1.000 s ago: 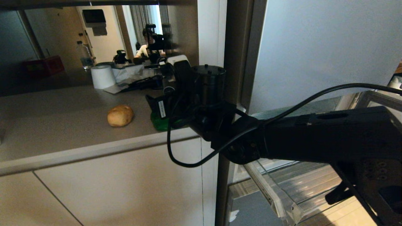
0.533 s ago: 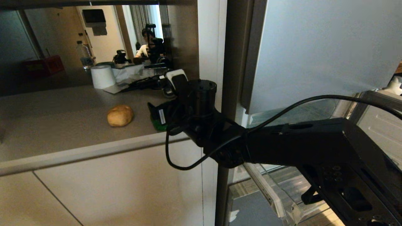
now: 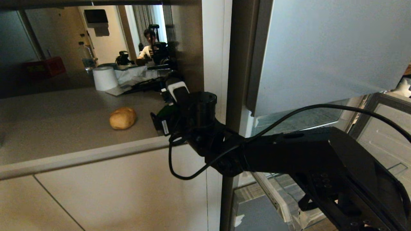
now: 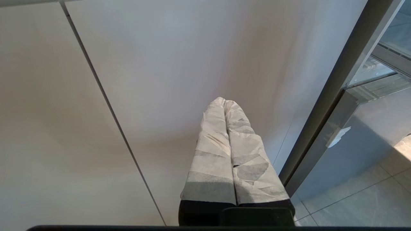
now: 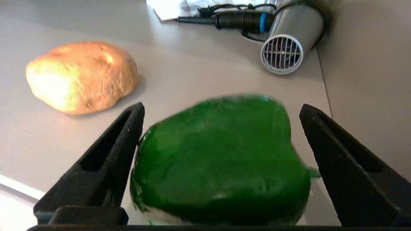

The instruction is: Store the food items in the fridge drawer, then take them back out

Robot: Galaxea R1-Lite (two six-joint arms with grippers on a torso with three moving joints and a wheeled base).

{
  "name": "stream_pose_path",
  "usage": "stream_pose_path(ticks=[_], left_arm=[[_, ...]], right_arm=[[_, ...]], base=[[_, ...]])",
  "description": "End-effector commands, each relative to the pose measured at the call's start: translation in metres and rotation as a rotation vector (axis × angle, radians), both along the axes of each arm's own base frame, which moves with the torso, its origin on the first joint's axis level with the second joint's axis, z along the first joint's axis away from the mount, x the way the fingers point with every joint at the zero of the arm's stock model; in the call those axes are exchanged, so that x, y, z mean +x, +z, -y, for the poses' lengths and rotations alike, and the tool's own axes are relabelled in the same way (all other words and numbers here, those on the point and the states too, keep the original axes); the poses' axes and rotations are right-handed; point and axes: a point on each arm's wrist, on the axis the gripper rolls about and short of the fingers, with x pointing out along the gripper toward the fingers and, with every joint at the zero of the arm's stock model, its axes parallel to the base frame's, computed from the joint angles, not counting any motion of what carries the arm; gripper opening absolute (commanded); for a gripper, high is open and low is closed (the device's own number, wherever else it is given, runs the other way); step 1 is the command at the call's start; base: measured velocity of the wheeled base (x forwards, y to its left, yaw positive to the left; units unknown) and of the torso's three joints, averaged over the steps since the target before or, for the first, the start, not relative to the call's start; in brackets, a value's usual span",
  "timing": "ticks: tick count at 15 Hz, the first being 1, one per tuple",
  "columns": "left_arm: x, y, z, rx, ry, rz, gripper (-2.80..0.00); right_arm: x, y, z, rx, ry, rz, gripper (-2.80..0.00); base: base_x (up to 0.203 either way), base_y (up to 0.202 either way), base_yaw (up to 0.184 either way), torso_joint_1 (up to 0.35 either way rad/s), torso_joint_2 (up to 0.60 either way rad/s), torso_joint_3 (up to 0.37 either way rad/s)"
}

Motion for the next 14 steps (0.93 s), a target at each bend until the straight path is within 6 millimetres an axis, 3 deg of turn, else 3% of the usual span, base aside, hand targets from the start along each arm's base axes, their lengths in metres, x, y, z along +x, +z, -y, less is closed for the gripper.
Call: stream_pose_path(ticks=[1, 11, 12, 14], left_arm=[[0.0000, -0.0001, 0.0000, -0.001, 0.001, -0.001, -2.80], [0.0000, -0.0001, 0.0000, -0.001, 0.001, -0.001, -2.80], [0.0000, -0.0001, 0.0000, 0.001, 0.001, -0.001, -2.80], [0.0000, 0.0000, 0.0000, -0.001, 0.001, 0.000, -2.80]], right_arm=[[0.0031, -0.0062, -0.0004, -0.007, -0.005, -0.006, 0.00], [0.0039, -0.0101, -0.0012, -0.015, -0.007, -0.010, 0.00], [0.0034, -0.0102, -0.0017, -0.015, -0.006, -0.010, -2.80], [0.0031, -0.0096, -0.0015, -0.014, -0.007, -0.010, -2.80]], base=[[0.000, 0.000, 0.000, 0.000, 0.00, 0.000], [0.000, 0.000, 0.000, 0.000, 0.00, 0.000], [0.000, 0.000, 0.000, 0.000, 0.00, 0.000], [0.000, 0.000, 0.000, 0.000, 0.00, 0.000]])
